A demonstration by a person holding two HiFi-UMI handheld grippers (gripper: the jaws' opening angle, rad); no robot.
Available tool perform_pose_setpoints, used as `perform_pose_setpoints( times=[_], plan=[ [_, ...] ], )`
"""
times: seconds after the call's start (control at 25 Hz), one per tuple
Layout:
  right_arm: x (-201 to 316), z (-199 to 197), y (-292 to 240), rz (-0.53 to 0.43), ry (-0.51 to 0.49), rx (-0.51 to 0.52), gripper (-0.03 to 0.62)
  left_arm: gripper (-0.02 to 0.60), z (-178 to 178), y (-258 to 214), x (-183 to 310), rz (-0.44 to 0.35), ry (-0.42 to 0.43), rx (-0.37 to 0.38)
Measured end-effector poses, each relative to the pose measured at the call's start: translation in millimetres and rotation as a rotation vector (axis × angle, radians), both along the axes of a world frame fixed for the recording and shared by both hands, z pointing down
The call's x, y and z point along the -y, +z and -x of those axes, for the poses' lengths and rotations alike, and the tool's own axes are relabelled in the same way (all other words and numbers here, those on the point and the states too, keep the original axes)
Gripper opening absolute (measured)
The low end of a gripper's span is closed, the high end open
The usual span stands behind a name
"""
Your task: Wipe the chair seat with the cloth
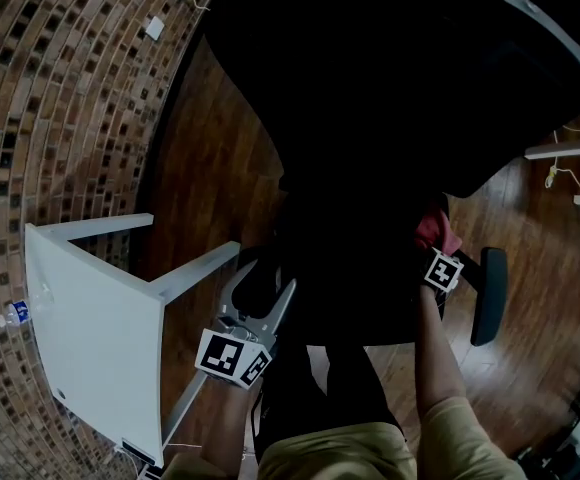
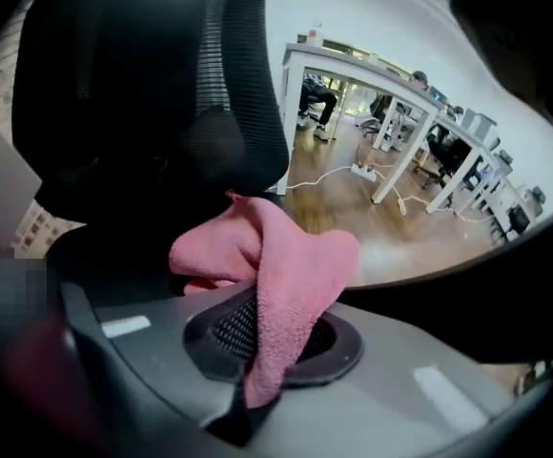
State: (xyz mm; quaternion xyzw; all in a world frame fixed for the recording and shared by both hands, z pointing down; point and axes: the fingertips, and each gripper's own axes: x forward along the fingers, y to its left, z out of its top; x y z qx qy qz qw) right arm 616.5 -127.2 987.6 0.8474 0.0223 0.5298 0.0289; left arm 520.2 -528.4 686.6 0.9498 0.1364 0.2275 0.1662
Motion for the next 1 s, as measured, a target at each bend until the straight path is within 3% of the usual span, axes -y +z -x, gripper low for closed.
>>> perform_pose_setpoints(
  times=[0.08, 0.28, 0.4, 0.48, 0.56, 0.64, 0.72, 0.88, 1.0],
  plan=[
    [36, 4, 1, -0.092, -0.081, 0.001, 0.014, 0.222, 1, -1, 3, -0.007, -0.003, -0.001],
    [251, 66, -14, -0.602, -0.419, 0.059, 0.015, 0.221, 8, 7, 13, -0.02, -0.018, 0.019],
    [362, 121, -28, -0.801, -0.623, 0.122, 0.015, 0.219, 8, 7, 11, -0.028, -0.008, 0.018],
    [396, 143, -27, -0.84, -0.674, 0.159, 0.015, 0.219, 7, 4, 8, -0.03, 0.003, 0.012],
    [393, 147, -12, -0.767, -0.679, 0.171, 0.015, 0.219, 8, 3, 8, -0.032, 0.01, 0.009],
    [359, 132, 5, -0.658, -0.618, 0.156, 0.015, 0.219, 11, 5, 10, -0.035, 0.007, 0.014],
    [286, 106, 18, -0.484, -0.534, 0.128, 0.015, 0.219, 12, 6, 8, -0.027, 0.0, 0.02],
    [92, 58, 25, -0.138, -0.289, 0.048, 0.015, 0.219, 10, 4, -9, -0.004, 0.017, 0.012],
    [7, 39, 2, 0.041, -0.146, 0.0, 0.015, 0.219, 9, 2, -16, 0.009, 0.033, 0.001]
  ],
)
